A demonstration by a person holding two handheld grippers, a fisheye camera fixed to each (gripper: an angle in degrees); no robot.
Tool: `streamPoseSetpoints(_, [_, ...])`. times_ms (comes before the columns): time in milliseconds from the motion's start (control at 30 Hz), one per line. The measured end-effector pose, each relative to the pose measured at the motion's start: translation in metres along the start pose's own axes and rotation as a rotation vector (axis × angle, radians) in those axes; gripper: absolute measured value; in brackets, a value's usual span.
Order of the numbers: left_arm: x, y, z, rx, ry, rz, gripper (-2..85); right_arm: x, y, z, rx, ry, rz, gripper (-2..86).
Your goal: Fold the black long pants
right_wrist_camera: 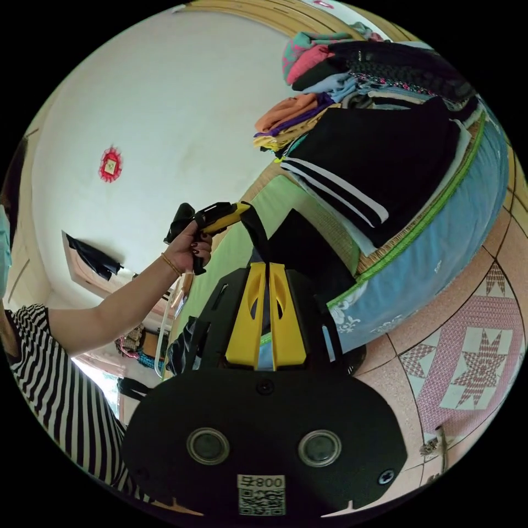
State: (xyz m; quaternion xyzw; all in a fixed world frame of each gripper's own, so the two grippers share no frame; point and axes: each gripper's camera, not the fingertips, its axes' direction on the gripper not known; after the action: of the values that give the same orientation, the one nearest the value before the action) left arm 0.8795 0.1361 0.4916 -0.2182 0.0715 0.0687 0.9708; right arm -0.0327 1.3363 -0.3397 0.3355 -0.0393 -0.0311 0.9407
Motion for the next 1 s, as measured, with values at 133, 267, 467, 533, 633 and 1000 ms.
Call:
streamPoseSetpoints(133, [0.014, -0.017, 0.018, -0.054, -0.073, 0.020, 1.2, 0.031, 0.006, 0.010, -0.018, 0.036, 0.024, 0.5])
streamPoseSetpoints(267, [0.016, -0.025, 0.033, -0.107, -0.133, 0.022, 1.3, 0.057, 0.013, 0.023, -0.043, 0.044, 0.061, 0.5])
streamPoseSetpoints(467, [0.010, -0.030, 0.048, -0.153, -0.184, 0.020, 1.7, 0.083, 0.021, 0.042, -0.068, 0.043, 0.093, 0.5])
streamPoseSetpoints(533, [0.005, -0.030, 0.051, -0.164, -0.188, 0.022, 1.9, 0.095, 0.022, 0.047, -0.063, 0.028, 0.124, 0.5])
streamPoseSetpoints(633, [-0.004, -0.028, 0.056, -0.180, -0.205, 0.033, 2.6, 0.104, 0.021, 0.055, -0.072, 0.024, 0.145, 0.5])
streamPoseSetpoints(1000, [-0.053, 0.003, 0.045, -0.115, -0.099, 0.029, 6.9, 0.121, 0.015, 0.074, -0.047, -0.088, 0.260, 0.5])
